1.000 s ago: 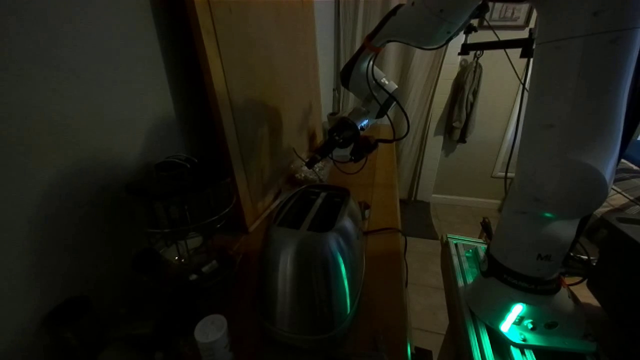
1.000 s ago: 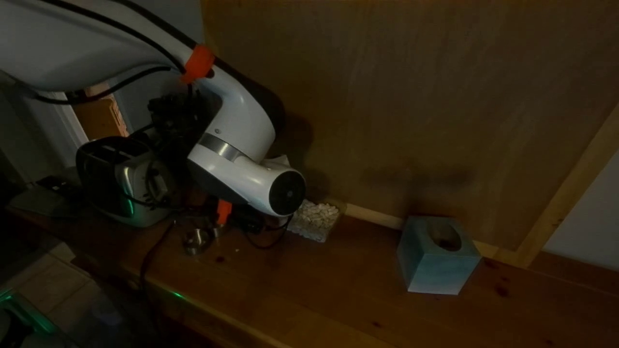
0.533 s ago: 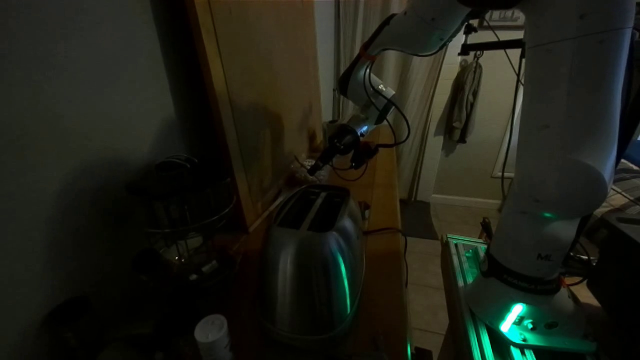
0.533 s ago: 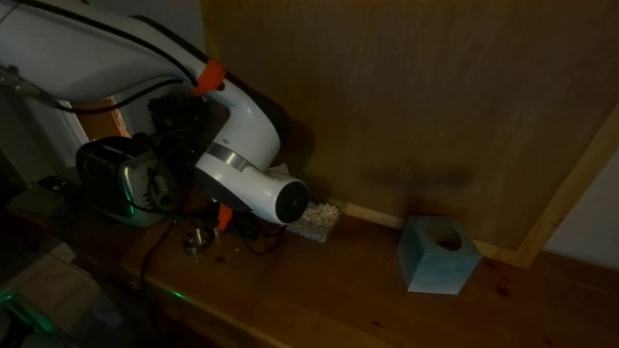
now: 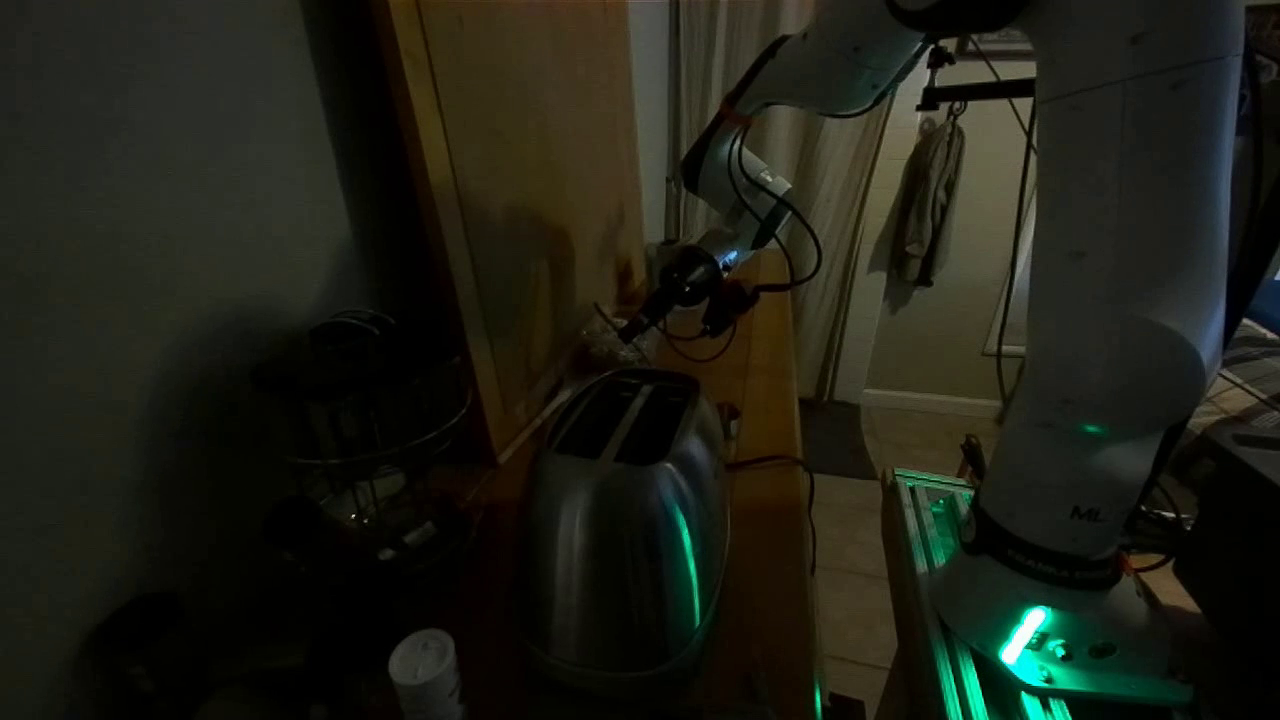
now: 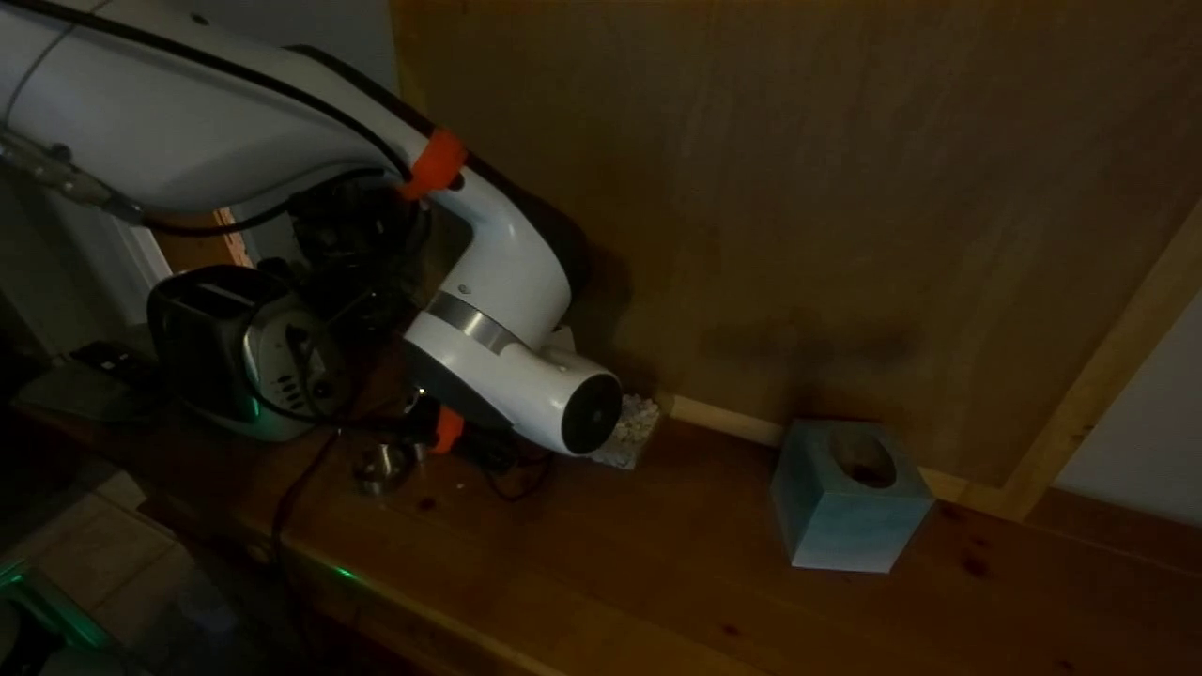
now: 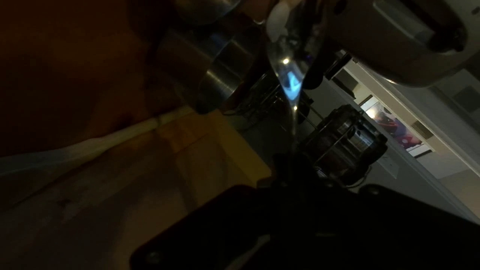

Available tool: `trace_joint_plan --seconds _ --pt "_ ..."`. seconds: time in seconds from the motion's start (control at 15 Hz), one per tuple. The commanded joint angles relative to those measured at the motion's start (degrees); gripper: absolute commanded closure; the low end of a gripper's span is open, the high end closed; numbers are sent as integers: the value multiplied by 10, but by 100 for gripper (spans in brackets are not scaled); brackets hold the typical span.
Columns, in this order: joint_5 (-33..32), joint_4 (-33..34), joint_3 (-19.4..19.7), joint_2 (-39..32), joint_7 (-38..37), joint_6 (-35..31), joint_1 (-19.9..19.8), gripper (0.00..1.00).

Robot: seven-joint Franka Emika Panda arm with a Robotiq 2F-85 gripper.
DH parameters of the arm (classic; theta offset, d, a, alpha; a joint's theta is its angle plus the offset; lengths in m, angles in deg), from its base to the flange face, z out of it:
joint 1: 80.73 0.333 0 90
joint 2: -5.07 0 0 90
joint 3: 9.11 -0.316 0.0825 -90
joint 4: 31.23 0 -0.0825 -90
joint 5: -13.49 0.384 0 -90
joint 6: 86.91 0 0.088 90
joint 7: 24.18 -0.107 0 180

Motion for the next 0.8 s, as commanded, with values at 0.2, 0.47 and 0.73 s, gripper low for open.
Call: trace_joint_plan --seconds 0.2,0.47,0.73 --pt "26 14 3 -12 -18 -8 -5 98" --pt "20 0 2 -1 -36 -51 3 98" --pt "7 -11 -2 3 -50 -67 10 98"
